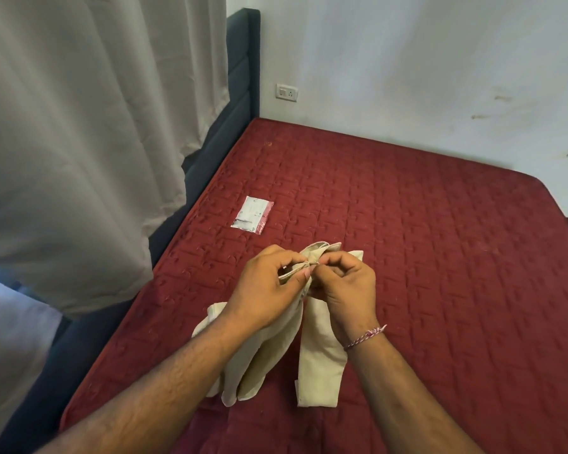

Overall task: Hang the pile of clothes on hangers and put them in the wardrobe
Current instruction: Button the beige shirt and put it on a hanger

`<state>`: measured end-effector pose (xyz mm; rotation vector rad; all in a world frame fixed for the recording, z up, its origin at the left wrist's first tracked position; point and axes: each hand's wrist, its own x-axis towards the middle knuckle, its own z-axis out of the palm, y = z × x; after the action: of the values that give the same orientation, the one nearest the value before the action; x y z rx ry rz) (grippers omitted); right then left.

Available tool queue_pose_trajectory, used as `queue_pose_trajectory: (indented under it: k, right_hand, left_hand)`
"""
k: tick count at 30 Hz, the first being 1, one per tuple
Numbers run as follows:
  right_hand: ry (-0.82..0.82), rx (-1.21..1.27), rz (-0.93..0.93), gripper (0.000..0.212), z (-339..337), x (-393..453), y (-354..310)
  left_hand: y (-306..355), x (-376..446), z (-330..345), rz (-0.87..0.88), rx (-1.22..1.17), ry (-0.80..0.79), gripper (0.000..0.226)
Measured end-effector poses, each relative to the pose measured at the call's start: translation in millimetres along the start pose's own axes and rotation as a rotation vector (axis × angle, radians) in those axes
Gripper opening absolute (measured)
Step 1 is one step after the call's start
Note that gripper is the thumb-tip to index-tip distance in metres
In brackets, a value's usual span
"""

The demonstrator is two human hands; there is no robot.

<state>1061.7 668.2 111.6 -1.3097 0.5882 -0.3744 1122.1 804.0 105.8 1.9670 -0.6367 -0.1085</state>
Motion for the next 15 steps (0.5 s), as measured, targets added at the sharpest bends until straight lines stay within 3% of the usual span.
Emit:
queue_pose_trajectory:
  k: [6, 11, 15]
  right_hand:
    - [0.124, -0.283, -0.252, 0.009, 0.6, -9.8, 10.9]
    - [-0.024, -0.215, -0.216, 0.024, -6.7, -19.9, 9.7]
    - [-0.161, -0.158, -0.241, 0.017, -22.2, -13.6, 1.6]
  left_hand:
    - [5.3, -2.0, 7.3, 0.021, 0.015, 0.094, 0.016]
    - [2.4, -2.9, 3.6, -0.014, 0.042, 0.134, 0.019]
    - [6.2, -0.5, -4.5, 0.021, 0.001, 0.012, 0.014]
